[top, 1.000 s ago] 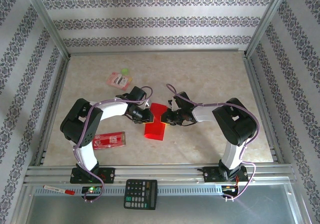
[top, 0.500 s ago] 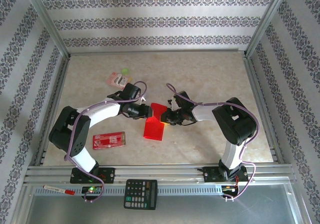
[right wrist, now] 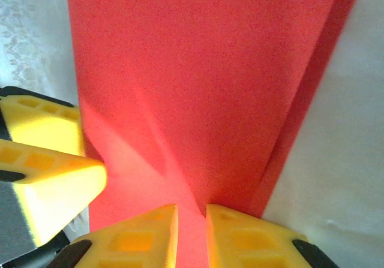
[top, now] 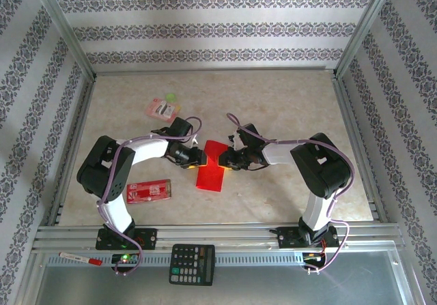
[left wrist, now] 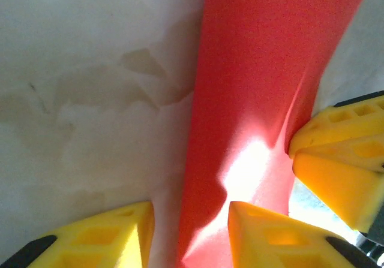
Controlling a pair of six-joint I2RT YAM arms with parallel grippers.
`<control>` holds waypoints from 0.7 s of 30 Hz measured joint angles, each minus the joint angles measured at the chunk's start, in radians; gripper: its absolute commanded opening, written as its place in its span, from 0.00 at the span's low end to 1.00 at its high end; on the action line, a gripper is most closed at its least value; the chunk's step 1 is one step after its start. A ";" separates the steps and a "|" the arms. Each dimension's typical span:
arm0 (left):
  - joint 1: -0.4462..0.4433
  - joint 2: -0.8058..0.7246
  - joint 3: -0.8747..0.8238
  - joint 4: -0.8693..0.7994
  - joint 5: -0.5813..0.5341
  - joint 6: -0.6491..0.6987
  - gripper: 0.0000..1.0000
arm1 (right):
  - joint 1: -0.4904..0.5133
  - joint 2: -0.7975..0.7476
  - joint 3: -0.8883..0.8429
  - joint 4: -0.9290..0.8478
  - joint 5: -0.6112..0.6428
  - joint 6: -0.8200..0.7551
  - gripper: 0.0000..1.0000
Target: Fold a paper plane with a square sheet of paper (pick it up from the middle)
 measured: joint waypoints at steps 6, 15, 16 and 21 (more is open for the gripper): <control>-0.001 0.002 0.001 -0.002 -0.006 0.002 0.36 | -0.048 -0.043 0.000 -0.015 0.008 -0.004 0.23; -0.020 0.002 0.012 -0.023 -0.055 0.003 0.32 | -0.059 -0.056 0.000 -0.042 0.021 -0.025 0.23; -0.024 0.002 0.012 -0.024 -0.063 0.002 0.32 | -0.059 -0.056 0.000 -0.046 0.024 -0.028 0.23; -0.043 0.002 0.021 -0.037 -0.107 0.002 0.34 | -0.060 -0.069 0.000 -0.068 0.048 -0.036 0.23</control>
